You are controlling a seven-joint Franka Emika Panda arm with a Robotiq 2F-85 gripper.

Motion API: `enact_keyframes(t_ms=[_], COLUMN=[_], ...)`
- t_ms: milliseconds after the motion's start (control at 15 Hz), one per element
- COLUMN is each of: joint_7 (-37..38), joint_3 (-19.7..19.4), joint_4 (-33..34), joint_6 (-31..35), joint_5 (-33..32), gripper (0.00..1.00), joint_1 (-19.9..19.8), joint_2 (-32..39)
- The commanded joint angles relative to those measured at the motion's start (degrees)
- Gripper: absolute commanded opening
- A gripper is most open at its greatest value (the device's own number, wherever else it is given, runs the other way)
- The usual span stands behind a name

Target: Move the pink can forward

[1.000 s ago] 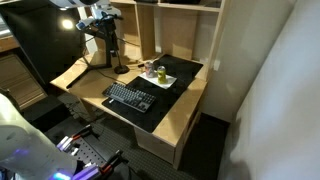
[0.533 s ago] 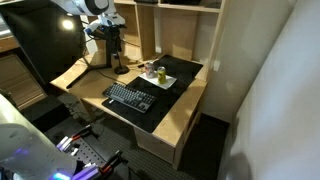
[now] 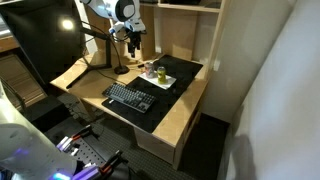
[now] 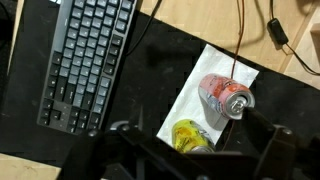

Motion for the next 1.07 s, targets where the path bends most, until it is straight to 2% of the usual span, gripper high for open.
enact_keyframes(t_ms=[0,67,333,800,1000], joint_7=[-1.5,-5.0,-3.9,0.7,3.4], joint_3=[-2.2,-1.4,-1.8,-3.7,-4.6], joint_4=[-0.5,0.4,5.3,15.9,19.3], joint_6=[0.0,2.2,8.4,12.2,13.5], joint_5=[-1.9,1.9,9.0,14.0,13.1], gripper=[1.0,1.0,1.0,1.0,1.0], joint_1=[2.5,1.8,1.7,2.6,3.6], joint_2=[0.6,3.0,11.1,21.8,24.5])
